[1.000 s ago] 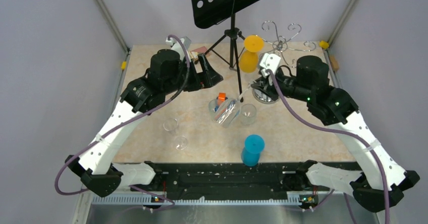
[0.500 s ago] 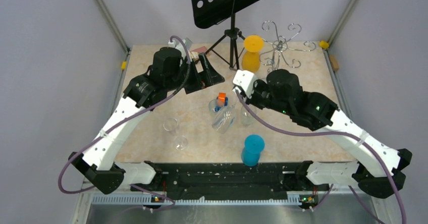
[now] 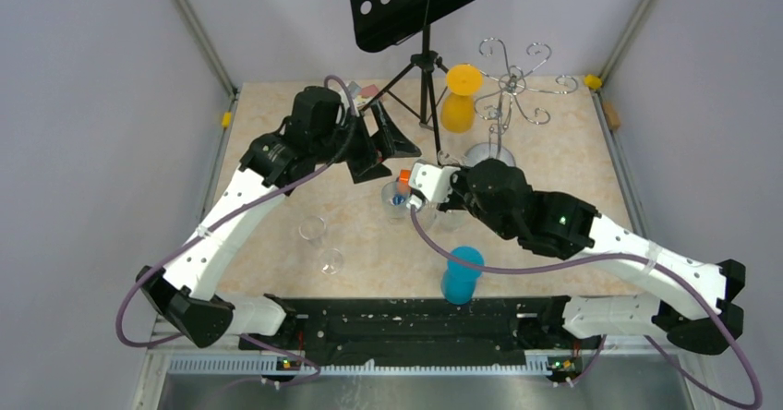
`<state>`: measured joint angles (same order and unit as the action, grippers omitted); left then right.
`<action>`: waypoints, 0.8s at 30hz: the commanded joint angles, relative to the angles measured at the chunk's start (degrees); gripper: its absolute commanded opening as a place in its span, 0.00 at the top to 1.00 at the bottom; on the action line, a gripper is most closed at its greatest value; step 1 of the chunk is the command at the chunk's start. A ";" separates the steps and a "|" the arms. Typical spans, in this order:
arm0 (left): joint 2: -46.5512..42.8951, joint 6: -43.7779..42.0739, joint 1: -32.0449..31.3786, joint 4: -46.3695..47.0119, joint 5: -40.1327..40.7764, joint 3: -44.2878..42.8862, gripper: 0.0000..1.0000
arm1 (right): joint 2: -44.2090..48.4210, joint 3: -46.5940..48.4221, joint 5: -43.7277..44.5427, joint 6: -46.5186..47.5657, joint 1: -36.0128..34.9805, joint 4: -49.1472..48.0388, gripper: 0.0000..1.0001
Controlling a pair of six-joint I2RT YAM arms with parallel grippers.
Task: Place the wine glass upside down on the wine glass rack
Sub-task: Turn the wine glass upside down at the wine rack.
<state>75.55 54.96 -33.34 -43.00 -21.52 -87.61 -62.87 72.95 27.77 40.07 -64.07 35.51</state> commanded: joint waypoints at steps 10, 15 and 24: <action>0.12 8.98 1.61 14.22 -11.36 3.86 0.05 | 5.50 -6.44 14.79 20.27 -8.73 -19.87 1.00; -0.44 13.24 2.20 21.85 -13.96 6.60 0.05 | 7.10 -12.10 18.37 33.02 -12.73 -31.01 1.00; -0.57 13.51 2.50 24.02 -13.96 6.09 0.06 | 8.20 -20.48 19.63 48.34 -15.84 -42.56 1.00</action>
<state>76.14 67.66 -31.14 -23.55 -33.78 -80.97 -56.40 52.49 45.01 81.01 -78.41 1.43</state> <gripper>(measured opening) 0.950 0.066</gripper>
